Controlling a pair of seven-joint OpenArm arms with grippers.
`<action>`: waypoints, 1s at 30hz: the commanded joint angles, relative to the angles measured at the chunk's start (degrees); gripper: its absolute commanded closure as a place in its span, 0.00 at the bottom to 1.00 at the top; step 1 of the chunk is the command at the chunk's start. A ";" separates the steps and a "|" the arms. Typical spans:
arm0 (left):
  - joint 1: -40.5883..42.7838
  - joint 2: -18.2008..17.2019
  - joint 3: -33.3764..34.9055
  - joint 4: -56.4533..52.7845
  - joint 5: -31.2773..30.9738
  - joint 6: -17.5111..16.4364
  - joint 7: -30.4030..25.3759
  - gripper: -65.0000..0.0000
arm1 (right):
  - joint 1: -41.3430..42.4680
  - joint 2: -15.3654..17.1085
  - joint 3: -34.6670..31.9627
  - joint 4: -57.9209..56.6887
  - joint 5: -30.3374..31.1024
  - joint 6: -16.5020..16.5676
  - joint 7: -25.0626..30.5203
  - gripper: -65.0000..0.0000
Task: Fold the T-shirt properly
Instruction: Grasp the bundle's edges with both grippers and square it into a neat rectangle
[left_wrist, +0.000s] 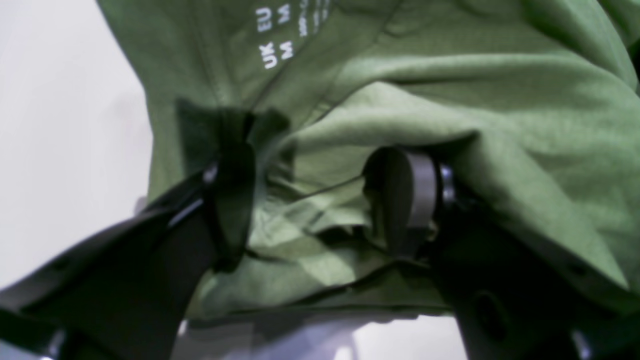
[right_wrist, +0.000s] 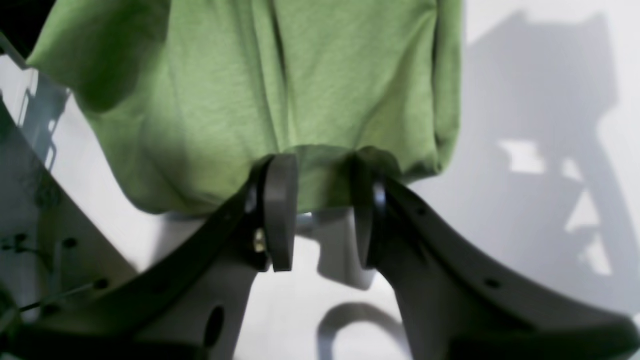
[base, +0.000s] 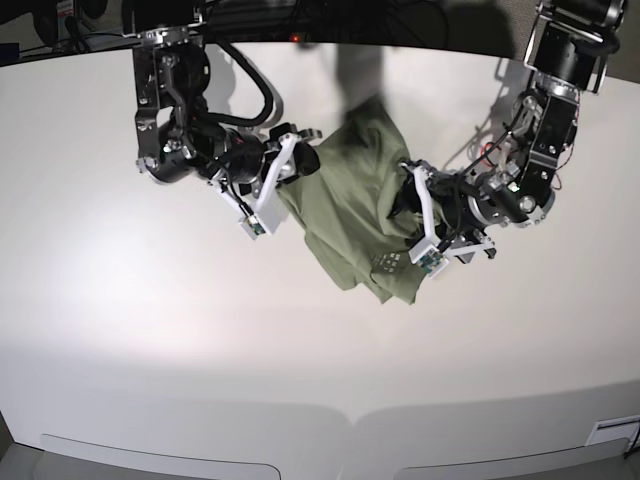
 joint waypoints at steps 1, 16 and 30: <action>-1.25 -0.31 -0.15 0.50 1.09 -1.51 -0.59 0.41 | 0.57 -0.02 -0.22 1.25 2.23 0.34 -1.03 0.70; -7.63 -5.92 -0.09 0.50 18.12 -2.23 -14.88 0.41 | 0.42 -0.02 -8.72 1.92 3.30 0.34 -3.85 0.70; -9.05 -8.70 -0.09 0.50 14.29 12.13 -10.19 0.41 | 0.44 -0.02 -8.59 17.73 4.33 0.34 -4.31 0.70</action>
